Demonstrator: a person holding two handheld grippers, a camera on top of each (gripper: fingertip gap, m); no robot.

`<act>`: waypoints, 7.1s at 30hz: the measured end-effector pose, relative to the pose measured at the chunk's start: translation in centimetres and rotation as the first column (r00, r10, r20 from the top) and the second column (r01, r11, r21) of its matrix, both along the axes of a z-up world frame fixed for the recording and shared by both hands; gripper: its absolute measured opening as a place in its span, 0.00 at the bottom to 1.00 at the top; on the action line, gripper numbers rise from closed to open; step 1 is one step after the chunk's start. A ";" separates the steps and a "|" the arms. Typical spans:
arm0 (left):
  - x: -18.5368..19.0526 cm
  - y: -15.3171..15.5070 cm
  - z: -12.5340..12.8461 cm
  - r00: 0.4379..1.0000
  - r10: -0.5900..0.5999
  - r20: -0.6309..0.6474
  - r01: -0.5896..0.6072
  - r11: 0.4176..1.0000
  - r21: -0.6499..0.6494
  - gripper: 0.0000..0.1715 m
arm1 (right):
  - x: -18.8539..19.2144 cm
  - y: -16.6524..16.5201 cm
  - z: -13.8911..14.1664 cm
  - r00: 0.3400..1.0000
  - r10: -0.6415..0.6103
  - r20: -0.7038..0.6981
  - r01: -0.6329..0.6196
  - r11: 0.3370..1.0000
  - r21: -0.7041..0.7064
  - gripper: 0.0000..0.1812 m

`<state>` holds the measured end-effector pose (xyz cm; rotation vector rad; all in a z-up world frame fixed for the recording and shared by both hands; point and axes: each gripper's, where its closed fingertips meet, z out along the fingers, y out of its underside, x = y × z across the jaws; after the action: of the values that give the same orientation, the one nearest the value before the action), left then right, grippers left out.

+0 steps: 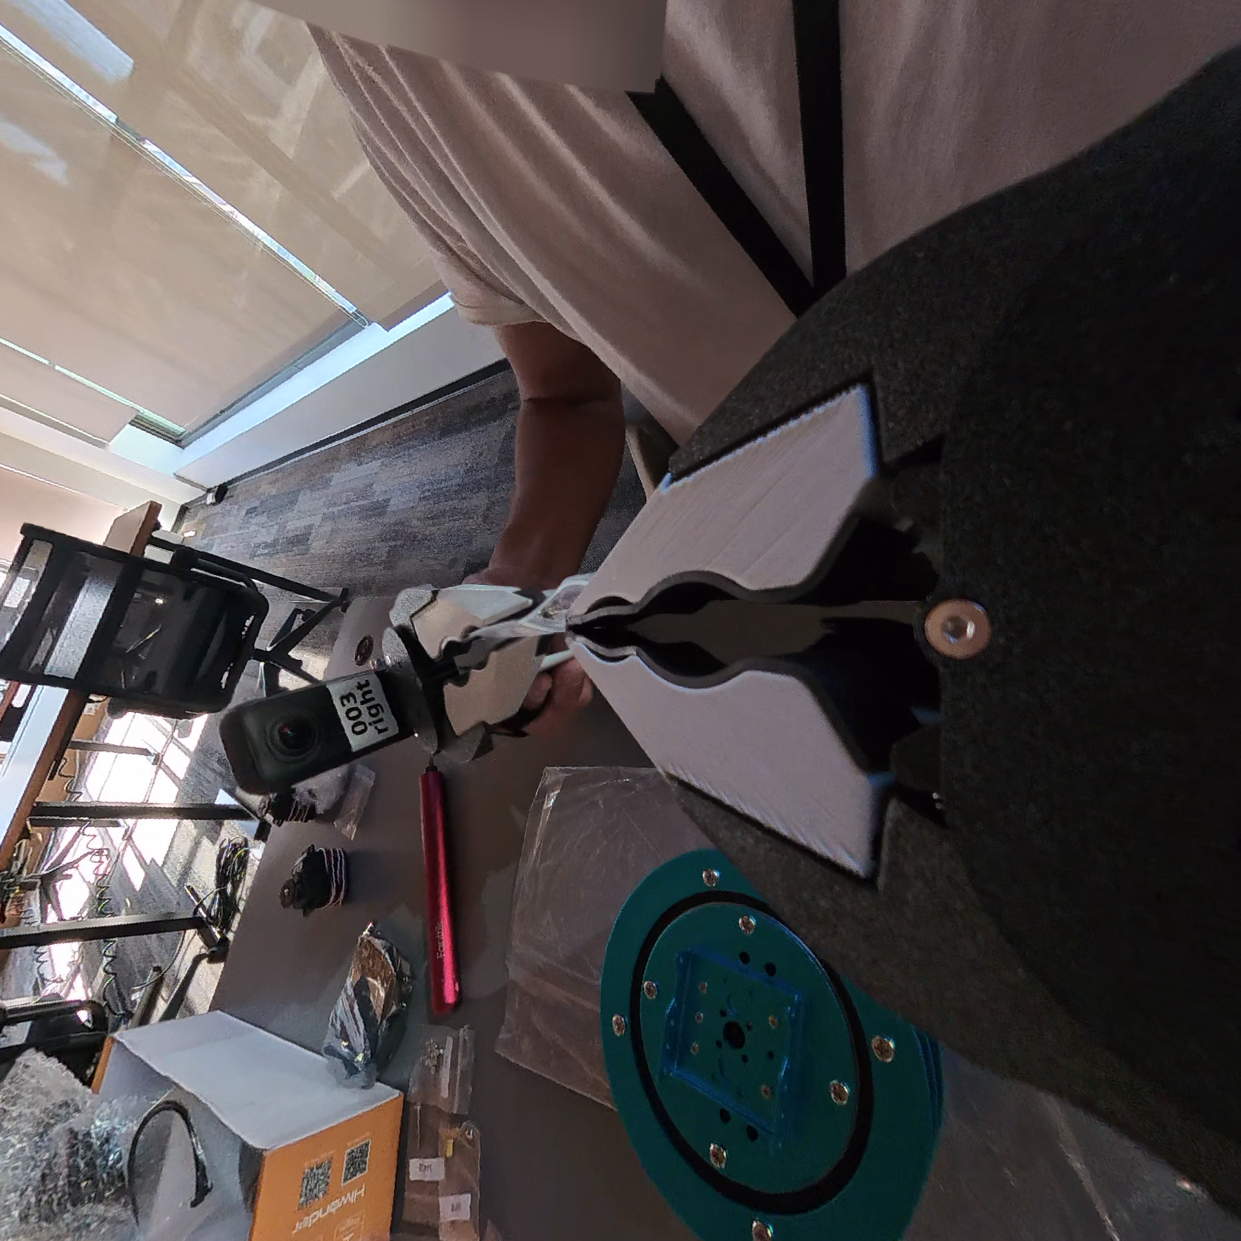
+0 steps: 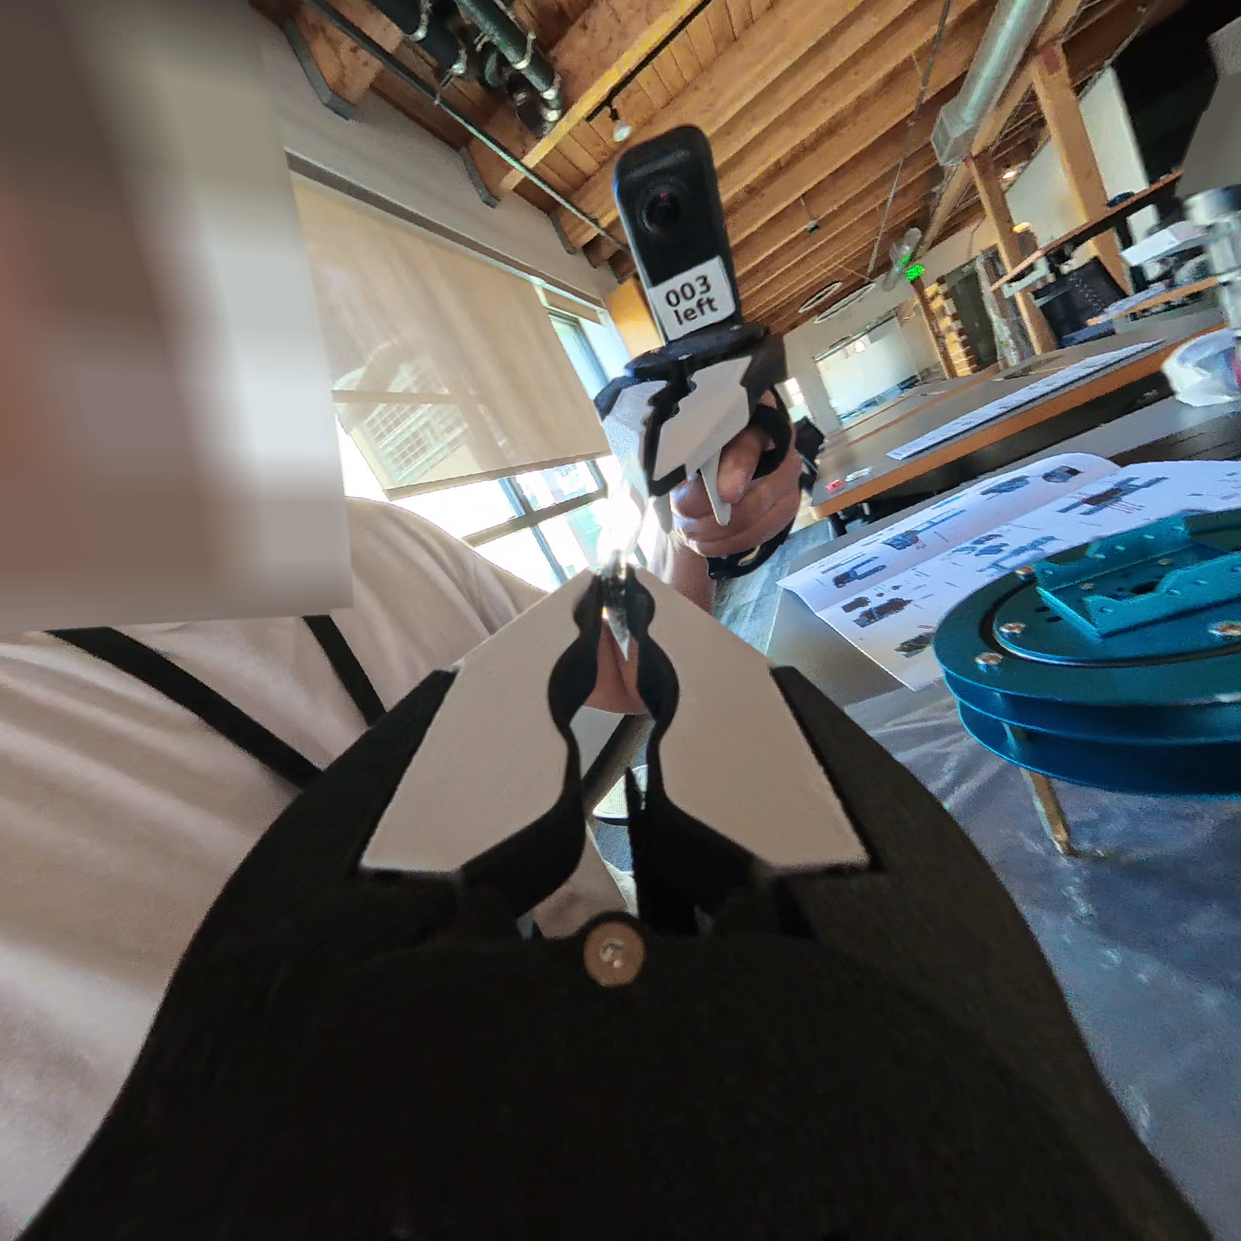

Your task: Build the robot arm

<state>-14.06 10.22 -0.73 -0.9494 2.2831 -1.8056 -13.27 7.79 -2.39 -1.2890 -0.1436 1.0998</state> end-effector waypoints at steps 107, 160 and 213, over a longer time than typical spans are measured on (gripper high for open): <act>14.3 -5.0 -15.1 0.910 0.396 0.126 -0.391 0.715 0.579 0.01 | 15.2 -4.7 -12.0 0.630 0.177 0.756 0.294 0.846 -0.444 0.00; 2.7 2.9 -10.0 0.719 0.667 0.195 -0.692 0.665 0.281 0.07 | 14.6 -3.9 -14.3 0.528 0.213 0.822 0.346 0.831 -0.437 0.00; 4.1 0.1 -12.1 0.768 0.627 0.131 -0.636 0.723 0.269 0.09 | 16.3 -4.5 -14.2 0.026 0.747 0.664 0.581 0.529 -0.618 0.00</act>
<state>-10.01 10.35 -12.81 -1.3990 1.7941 -1.1327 3.01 3.28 -16.60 -2.9948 -0.9543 -0.1704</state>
